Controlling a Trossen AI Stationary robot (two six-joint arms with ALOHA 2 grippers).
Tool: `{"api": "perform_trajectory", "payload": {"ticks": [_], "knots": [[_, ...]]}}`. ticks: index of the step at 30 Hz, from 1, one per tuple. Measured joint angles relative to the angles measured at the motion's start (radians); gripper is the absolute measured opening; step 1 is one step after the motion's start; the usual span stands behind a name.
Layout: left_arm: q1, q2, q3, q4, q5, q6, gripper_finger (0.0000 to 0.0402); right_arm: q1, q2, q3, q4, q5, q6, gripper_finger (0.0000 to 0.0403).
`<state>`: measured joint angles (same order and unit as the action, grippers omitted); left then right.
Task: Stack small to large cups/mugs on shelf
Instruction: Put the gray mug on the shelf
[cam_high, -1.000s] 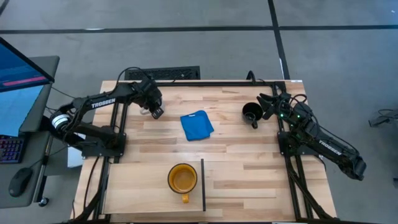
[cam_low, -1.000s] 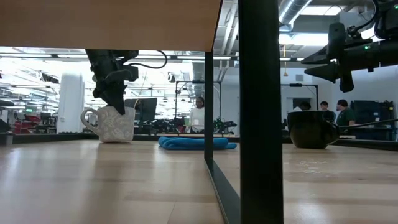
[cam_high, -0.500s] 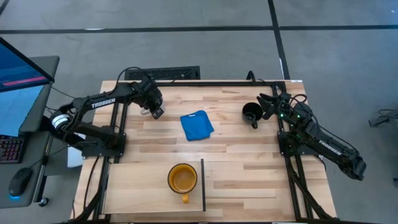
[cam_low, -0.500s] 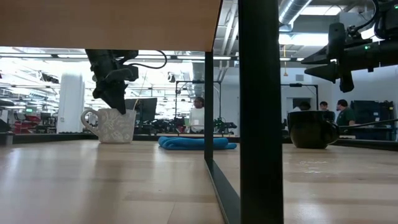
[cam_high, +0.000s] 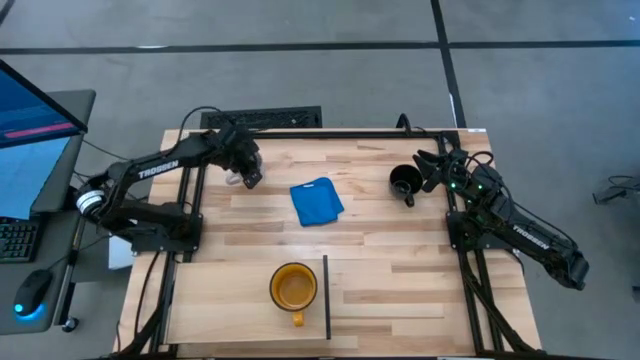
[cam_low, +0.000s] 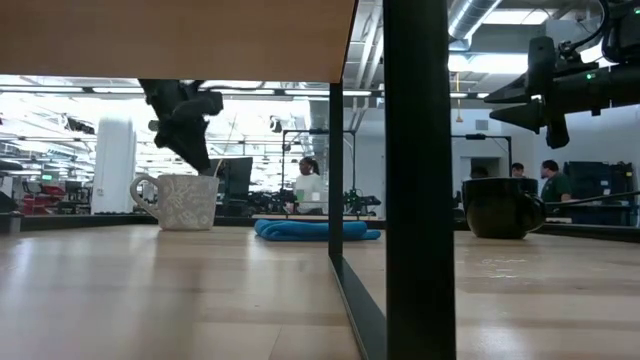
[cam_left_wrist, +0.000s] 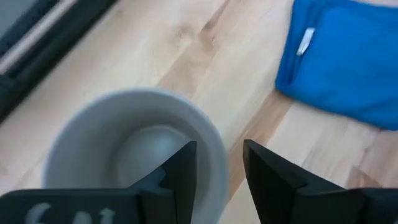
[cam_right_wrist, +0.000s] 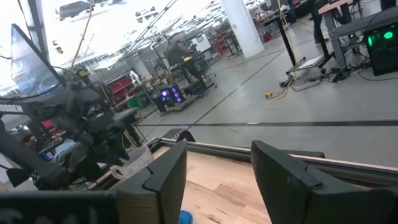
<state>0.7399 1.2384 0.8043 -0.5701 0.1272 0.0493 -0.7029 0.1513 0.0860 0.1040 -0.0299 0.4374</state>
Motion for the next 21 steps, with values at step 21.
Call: {"api": "perform_trajectory", "payload": {"ticks": [21], "knots": [[0.002, -0.355, -0.001, -0.437, -0.174, -0.031, 0.012, 0.001, 0.0, 0.0, 0.0, 0.0, 0.0, 0.0202]]}}
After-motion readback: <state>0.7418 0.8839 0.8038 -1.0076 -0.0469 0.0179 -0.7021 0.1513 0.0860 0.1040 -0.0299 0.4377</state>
